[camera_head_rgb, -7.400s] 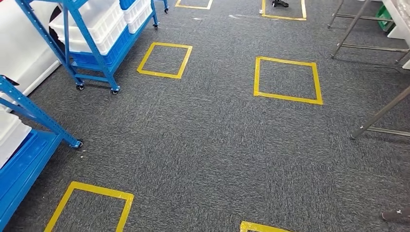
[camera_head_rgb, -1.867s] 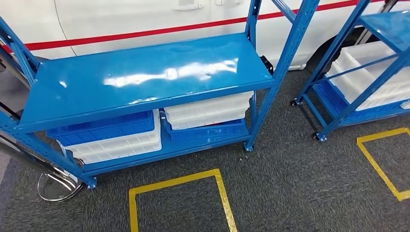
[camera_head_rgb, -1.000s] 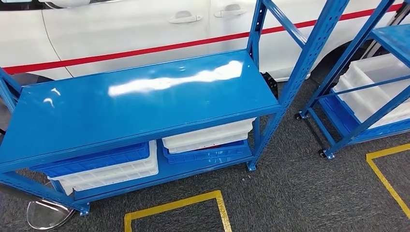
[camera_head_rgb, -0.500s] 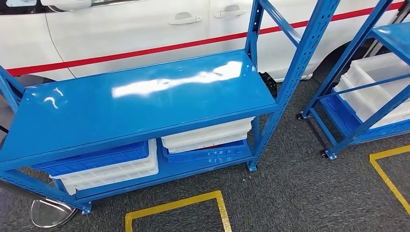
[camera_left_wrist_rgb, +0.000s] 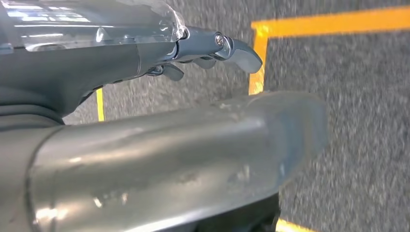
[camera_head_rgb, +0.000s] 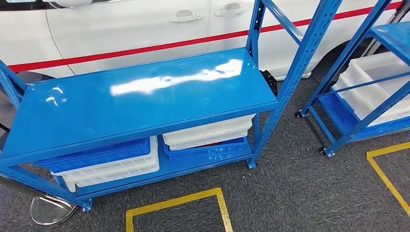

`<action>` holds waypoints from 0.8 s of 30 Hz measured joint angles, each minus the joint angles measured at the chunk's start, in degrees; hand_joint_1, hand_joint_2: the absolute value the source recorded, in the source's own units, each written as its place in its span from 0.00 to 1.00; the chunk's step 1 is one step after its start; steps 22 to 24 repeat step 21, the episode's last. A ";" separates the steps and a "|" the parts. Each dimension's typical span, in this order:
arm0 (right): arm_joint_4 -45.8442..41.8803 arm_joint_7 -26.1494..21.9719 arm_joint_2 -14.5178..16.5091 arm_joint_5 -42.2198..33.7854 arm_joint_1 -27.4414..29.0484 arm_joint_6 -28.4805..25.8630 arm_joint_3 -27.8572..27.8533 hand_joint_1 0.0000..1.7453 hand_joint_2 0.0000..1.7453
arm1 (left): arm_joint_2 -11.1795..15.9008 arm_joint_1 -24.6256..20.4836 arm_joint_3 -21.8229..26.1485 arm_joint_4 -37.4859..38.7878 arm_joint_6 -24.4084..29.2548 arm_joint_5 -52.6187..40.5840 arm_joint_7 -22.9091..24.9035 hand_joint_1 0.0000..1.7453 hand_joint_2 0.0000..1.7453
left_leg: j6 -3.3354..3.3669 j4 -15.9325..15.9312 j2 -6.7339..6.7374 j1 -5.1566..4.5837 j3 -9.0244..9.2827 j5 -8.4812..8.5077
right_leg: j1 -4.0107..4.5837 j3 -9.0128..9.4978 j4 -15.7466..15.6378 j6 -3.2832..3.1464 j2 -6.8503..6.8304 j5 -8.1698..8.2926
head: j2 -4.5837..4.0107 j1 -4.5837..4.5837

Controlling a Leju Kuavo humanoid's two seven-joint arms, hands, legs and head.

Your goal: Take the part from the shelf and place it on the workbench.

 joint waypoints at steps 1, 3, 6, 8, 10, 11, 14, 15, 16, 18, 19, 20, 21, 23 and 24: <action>0.00 0.20 0.01 0.09 -0.06 -0.49 -0.07 0.00 0.25 | 0.02 0.03 -0.14 0.00 0.06 -0.13 -0.03 0.00 0.00 | -0.08 -0.26 -0.01 0.01 0.06 0.21 | 0.03 0.03 -0.19 -0.30 0.01 0.14 | 0.01 0.10; 0.00 0.39 0.01 0.04 -0.13 -1.08 -0.27 0.00 0.00 | 0.04 0.03 -0.39 -0.01 0.17 -0.25 -0.04 0.00 0.00 | 0.14 -0.25 0.01 -0.16 -0.06 0.29 | -0.11 0.00 -0.43 -0.10 0.06 0.43 | 0.01 0.22; 0.00 0.40 0.01 -0.08 -0.16 -1.04 -0.63 0.00 0.00 | 0.05 0.02 -0.66 -0.01 0.64 -0.56 0.17 0.00 0.00 | 0.43 -0.11 0.02 -0.26 -0.11 0.25 | -0.22 0.06 -0.59 0.29 0.11 0.56 | 0.00 0.22; 0.00 0.43 0.01 -0.09 -0.16 -0.81 -0.78 0.00 0.00 | 0.05 0.00 -0.78 0.00 0.93 -0.72 0.27 0.00 0.25 | 0.55 0.03 0.03 -0.28 -0.17 0.20 | -0.24 0.09 -0.62 0.49 0.12 0.62 | -0.01 0.21; 0.00 0.46 0.01 -0.09 -0.17 -0.63 -0.96 0.00 0.25 | 0.05 0.01 -0.83 0.01 1.14 -0.94 0.36 0.00 0.75 | 0.65 0.18 0.03 -0.29 -0.25 0.14 | -0.26 0.10 -0.62 0.89 0.13 0.63 | 0.00 0.21; 0.00 0.50 0.01 -0.10 -0.17 -0.60 -1.04 0.00 0.50 | 0.05 0.01 -0.84 0.01 1.22 -1.03 0.44 0.00 1.00 | 0.69 0.23 0.03 -0.29 -0.27 0.12 | -0.27 0.10 -0.62 1.08 0.13 0.63 | -0.01 0.21; 0.00 0.95 0.01 -0.03 -0.21 -0.67 -1.19 0.00 1.00 | 0.08 -0.01 -0.88 0.01 1.55 -1.14 1.07 0.00 1.00 | 0.73 0.27 0.03 -0.30 -0.28 0.09 | -0.28 0.09 -0.62 1.23 0.12 0.62 | -0.01 0.20; 0.00 1.26 0.01 0.02 -0.21 -0.79 -1.11 0.00 1.00 | 0.09 0.01 -1.03 0.00 1.77 -1.11 1.54 0.00 1.00 | 0.73 0.27 0.03 -0.30 -0.29 0.09 | -0.28 0.09 -0.62 1.25 0.12 0.61 | -0.01 0.20; -0.01 1.59 0.01 -0.05 -0.18 -0.95 -0.82 0.00 1.00 | 0.15 0.07 -1.41 -0.01 2.01 -0.93 2.08 0.00 1.00 | 0.74 0.27 0.03 -0.30 -0.31 0.08 | -0.27 0.08 -0.61 1.27 0.12 0.60 | -0.01 0.19; -0.08 1.99 -0.03 -0.97 -0.05 -1.31 0.54 0.00 1.00 | 0.36 0.29 -2.99 -0.02 2.30 0.10 3.05 0.00 1.00 | 0.76 0.27 0.03 -0.29 -0.33 0.06 | -0.26 0.07 -0.60 1.33 0.12 0.57 | -0.01 0.19; -0.15 2.04 -0.07 -1.82 0.04 -1.44 1.46 0.00 1.00 | 0.50 0.44 -4.03 -0.03 2.32 0.89 3.37 0.00 1.00 | 0.77 0.27 0.03 -0.29 -0.33 0.06 | -0.26 0.06 -0.59 1.35 0.12 0.55 | -0.01 0.19; -0.23 2.04 -0.13 -2.80 0.13 -1.54 2.40 0.00 1.00 | 0.64 0.59 -5.08 -0.04 2.32 1.77 3.63 0.00 1.00 | 0.77 0.27 0.03 -0.28 -0.33 0.06 | -0.25 0.05 -0.57 1.39 0.12 0.53 | -0.01 0.19; -0.28 2.04 -0.16 -3.29 0.18 -1.58 2.86 0.00 1.00 | 0.71 0.66 -5.58 -0.05 2.31 2.21 3.75 0.00 1.00 | 0.77 0.27 0.03 -0.28 -0.33 0.05 | -0.25 0.05 -0.57 1.41 0.12 0.52 | -0.01 0.19; -0.28 2.04 -0.16 -3.29 0.18 -1.58 2.86 0.00 1.00 | 0.71 0.66 -5.58 -0.05 2.31 2.21 3.75 0.00 1.00 | 0.77 0.27 0.03 -0.28 -0.33 0.05 | -0.25 0.05 -0.57 1.41 0.12 0.52 | -0.01 0.19; -0.28 2.04 -0.16 -3.29 0.18 -1.58 2.86 0.00 1.00 | 0.71 0.66 -5.58 -0.05 2.31 2.21 3.75 0.00 1.00 | 0.77 0.27 0.03 -0.28 -0.33 0.05 | -0.25 0.05 -0.57 1.41 0.12 0.52 | -0.01 0.19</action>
